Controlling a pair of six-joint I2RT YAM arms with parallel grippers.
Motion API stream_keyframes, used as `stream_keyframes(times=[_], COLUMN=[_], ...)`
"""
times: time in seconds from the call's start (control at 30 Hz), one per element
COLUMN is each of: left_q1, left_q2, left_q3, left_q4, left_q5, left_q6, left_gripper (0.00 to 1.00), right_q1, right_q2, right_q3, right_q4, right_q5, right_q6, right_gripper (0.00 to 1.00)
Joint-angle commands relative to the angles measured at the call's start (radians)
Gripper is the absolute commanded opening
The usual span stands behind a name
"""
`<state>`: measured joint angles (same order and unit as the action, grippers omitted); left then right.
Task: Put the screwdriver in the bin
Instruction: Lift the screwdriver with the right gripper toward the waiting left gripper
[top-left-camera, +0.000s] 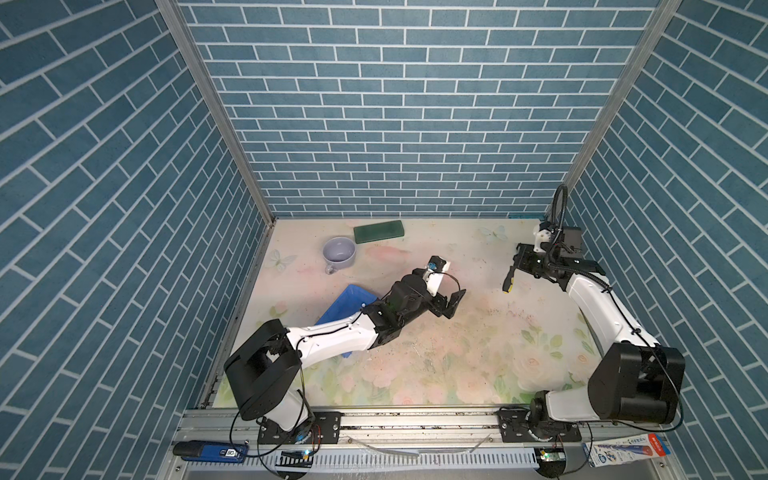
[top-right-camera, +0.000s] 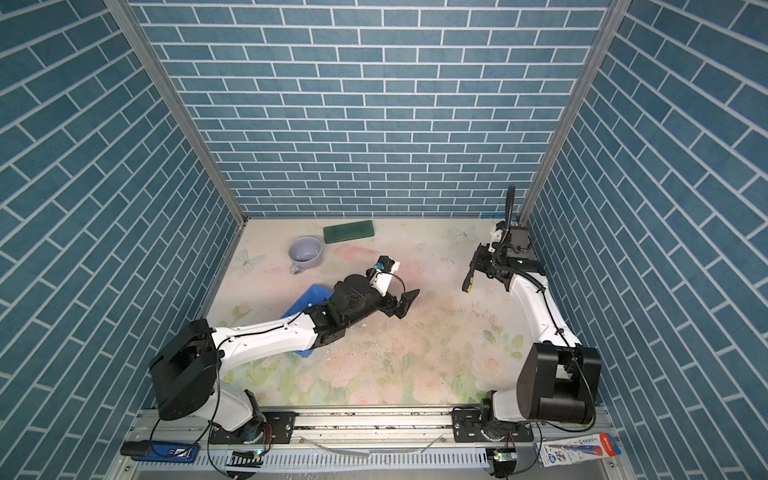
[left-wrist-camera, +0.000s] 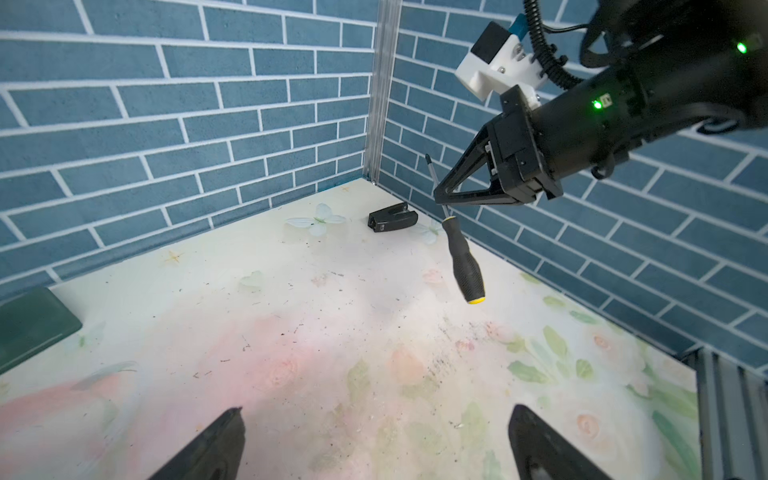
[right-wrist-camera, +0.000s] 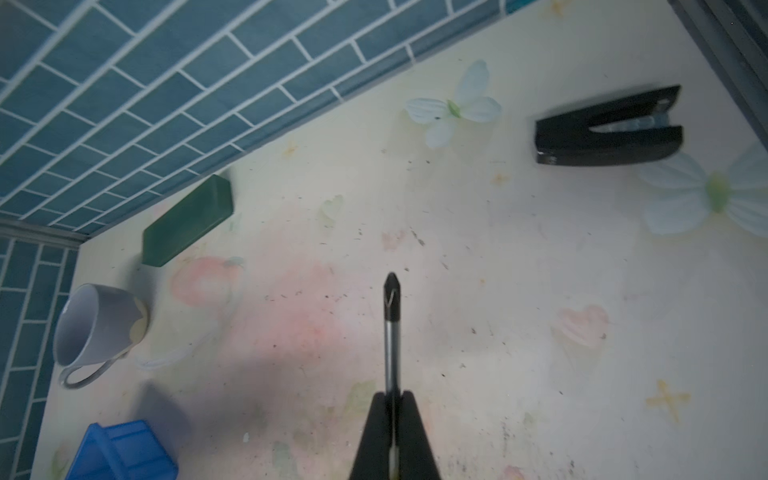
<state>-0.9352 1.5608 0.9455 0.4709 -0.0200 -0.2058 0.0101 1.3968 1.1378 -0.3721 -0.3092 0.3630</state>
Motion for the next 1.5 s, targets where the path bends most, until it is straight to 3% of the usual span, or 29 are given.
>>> stream_keyframes(times=[0.0, 0.3, 0.53, 0.83, 1.47], left_q1=[0.035, 0.068, 0.073, 0.087, 0.093], left_q2=[0.011, 0.026, 0.079, 0.119, 0.141], left_q3=[0.018, 0.043, 0.074, 0.110, 0.133], left_q4=[0.067, 0.133, 0.184, 0.152, 0.101], left_q5=[0.040, 0.037, 0.067, 0.055, 0.093], left_q6=[-0.131, -0.208, -0.273, -0.308, -0.307], left_gripper=[1.00, 0.96, 0.86, 0.71, 0.51], right_q1=[0.055, 0.217, 0.295, 0.335, 0.351], right_q2=[-0.041, -0.062, -0.025, -0.004, 0.008], right_q3=[0.003, 0.013, 0.025, 0.040, 0.078], right_q4=[0.118, 0.266, 0.371, 0.403, 0.349], right_q5=[-0.072, -0.135, -0.228, -0.312, -0.399], right_q6=[0.040, 0.126, 0.171, 0.162, 0.096], right_gripper=[0.00, 0.00, 0.00, 0.00, 0.00])
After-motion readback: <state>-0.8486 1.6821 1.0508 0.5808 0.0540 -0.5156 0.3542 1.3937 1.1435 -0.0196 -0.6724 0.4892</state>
